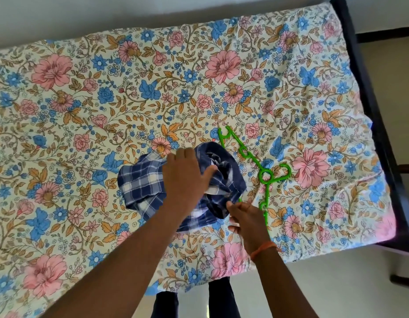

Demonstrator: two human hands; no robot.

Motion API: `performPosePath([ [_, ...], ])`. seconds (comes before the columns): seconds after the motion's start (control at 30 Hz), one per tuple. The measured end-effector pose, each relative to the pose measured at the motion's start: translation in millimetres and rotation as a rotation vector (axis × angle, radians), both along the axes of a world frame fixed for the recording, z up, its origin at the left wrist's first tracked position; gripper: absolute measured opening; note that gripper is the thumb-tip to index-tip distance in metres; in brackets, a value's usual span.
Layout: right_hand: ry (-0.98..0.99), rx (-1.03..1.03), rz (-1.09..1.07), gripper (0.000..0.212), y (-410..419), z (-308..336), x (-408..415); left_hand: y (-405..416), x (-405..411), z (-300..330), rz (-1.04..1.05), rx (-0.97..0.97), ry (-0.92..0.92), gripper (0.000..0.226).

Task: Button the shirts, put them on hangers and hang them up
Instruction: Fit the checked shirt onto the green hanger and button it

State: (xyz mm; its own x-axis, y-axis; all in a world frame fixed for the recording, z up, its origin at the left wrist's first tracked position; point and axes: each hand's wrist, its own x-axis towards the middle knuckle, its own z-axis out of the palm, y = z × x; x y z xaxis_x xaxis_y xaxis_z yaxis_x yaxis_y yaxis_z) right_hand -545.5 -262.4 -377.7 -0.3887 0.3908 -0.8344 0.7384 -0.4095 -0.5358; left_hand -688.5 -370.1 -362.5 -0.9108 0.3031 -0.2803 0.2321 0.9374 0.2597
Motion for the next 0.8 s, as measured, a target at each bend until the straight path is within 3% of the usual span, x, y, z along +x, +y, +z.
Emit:
performPosePath([
  [0.07, -0.072, 0.08, 0.123, 0.029, 7.1, -15.4, 7.1, 17.6, -21.5, -10.3, 0.032, -0.179, -0.149, 0.068],
  [0.17, -0.156, 0.369, 0.359, 0.032, 24.5, -46.2, 8.8, 34.8, -42.4, -26.7, 0.088, -0.231, -0.293, 0.052],
  [0.23, -0.233, 0.59, 0.328, 0.02, 45.8, -57.9, -0.7, 43.8, -49.3, -33.1, 0.029, -0.312, -0.254, 0.043],
  [0.3, -0.227, 0.811, 0.367, 0.035, 69.0, -70.5, -15.6, 48.7, -52.5, -38.3, -0.048, -0.347, -0.176, 0.037],
  [0.37, -0.194, 0.975, 0.556, 0.046, 87.7, -83.5, -33.6, 47.9, -54.2, -44.5, -0.069, -0.314, -0.176, 0.034],
  [0.47, -0.333, 0.986, 0.897, 0.055, 106.6, -109.6, -49.2, 40.9, -52.8, -57.0, 0.017, -0.223, -0.249, 0.032],
  [0.57, -0.419, 0.98, 1.069, 0.057, 118.3, -121.4, -52.3, 36.1, -41.9, -65.2, 0.123, -0.19, -0.26, 0.042],
  [0.7, -0.451, 0.998, 1.088, 0.039, 129.9, -108.8, -55.2, 30.6, -33.7, -59.5, 0.023, -0.237, -0.128, 0.038],
  [0.8, -0.396, 0.965, 1.05, 0.042, 147.4, -87.9, -45.9, 23.4, -39.2, -39.7, 0.12, -0.044, -0.092, 0.019],
])
